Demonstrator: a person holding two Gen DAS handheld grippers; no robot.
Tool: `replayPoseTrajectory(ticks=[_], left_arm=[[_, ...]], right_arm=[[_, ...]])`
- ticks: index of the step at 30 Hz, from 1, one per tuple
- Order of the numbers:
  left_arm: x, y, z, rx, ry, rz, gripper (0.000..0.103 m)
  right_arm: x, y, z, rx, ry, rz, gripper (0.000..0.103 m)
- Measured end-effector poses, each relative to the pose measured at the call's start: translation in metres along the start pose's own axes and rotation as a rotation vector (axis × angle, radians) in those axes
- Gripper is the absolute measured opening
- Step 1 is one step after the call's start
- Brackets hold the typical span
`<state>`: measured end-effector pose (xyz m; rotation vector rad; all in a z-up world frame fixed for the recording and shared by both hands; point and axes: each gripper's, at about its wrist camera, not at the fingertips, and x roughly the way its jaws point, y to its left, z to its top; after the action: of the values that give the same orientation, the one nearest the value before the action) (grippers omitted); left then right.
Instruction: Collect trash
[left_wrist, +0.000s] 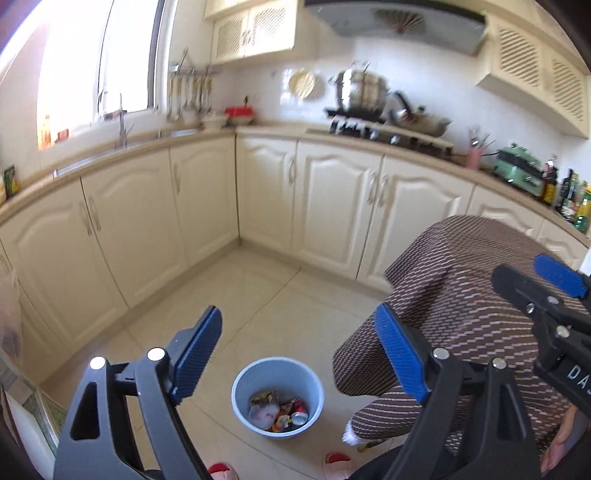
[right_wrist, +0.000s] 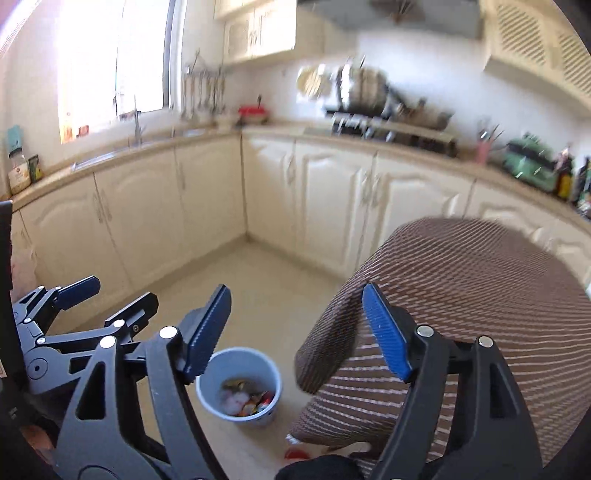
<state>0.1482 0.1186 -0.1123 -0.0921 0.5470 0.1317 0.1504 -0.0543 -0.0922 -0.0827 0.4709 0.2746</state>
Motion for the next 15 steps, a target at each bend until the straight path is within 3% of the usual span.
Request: replayPoseTrajectory(ticks=[6, 15], left_arm=[[-0.076, -0.031, 0.006, 0.041, -0.104, -0.025, 0.089], [-0.168, -0.07, 0.014, 0.072, -0.266, -0.036, 0.093]], right_arm=[[-0.086, -0.027, 0.003, 0.016, -0.123, -0.056, 0.081], [-0.178, -0.056, -0.001, 0.013, -0.269, -0.135, 0.088]])
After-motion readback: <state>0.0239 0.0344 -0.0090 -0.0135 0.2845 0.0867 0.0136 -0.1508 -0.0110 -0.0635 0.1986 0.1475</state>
